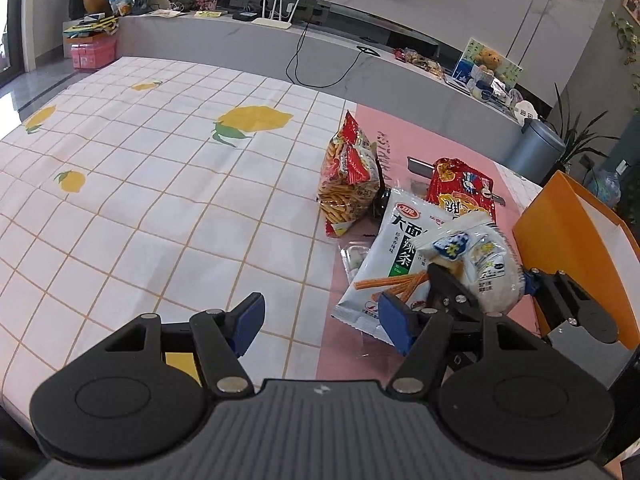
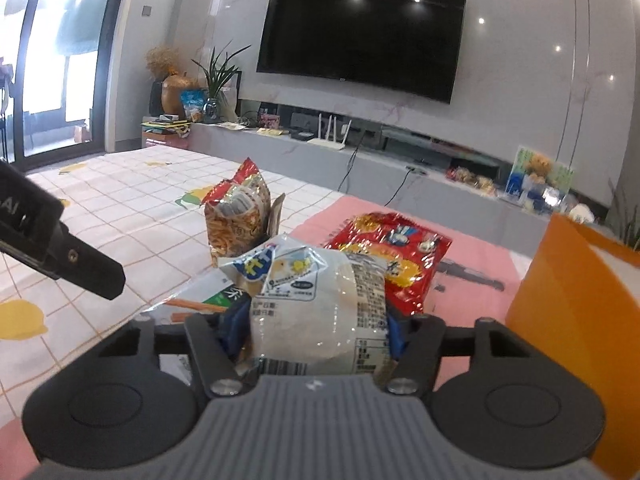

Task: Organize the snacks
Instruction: 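Grasp the white spicy-strip packet with the left tool while the right tool holds the bread bag, then carry both packets over the orange box and open both tools to drop them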

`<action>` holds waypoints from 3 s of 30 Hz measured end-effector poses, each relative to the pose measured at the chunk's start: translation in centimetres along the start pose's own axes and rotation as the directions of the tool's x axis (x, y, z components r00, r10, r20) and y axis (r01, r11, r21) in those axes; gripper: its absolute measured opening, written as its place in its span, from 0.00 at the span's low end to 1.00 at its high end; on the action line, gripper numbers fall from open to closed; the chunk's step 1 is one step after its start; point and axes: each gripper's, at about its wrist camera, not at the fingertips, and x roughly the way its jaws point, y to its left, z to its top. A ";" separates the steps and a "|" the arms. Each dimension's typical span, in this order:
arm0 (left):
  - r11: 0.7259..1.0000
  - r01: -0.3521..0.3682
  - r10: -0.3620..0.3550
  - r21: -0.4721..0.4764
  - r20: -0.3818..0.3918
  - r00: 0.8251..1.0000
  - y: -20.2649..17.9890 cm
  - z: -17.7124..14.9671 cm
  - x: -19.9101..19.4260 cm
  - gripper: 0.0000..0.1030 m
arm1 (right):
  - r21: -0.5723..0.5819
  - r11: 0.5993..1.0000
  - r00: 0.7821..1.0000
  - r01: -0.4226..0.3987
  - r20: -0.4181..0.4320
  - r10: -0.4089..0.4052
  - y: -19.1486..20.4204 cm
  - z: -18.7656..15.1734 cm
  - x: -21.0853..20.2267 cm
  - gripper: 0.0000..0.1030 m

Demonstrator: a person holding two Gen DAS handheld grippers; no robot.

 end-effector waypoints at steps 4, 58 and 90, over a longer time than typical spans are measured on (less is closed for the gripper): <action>1.000 0.000 0.000 0.009 0.010 1.000 -0.1 -0.1 -0.2 0.74 | 0.036 0.999 0.999 0.019 0.033 -0.020 -0.8 0.8 -1.2 0.53; 0.974 0.128 -0.157 0.187 0.154 0.975 -6.4 2.1 1.3 0.58 | 0.214 0.972 0.980 0.096 0.153 -0.130 -5.7 4.6 -9.4 0.53; 0.875 0.455 -0.469 0.166 0.060 0.881 -16.4 -0.6 -3.7 0.58 | 0.480 0.816 0.917 0.323 -0.372 -0.145 -22.4 -2.5 -14.2 0.54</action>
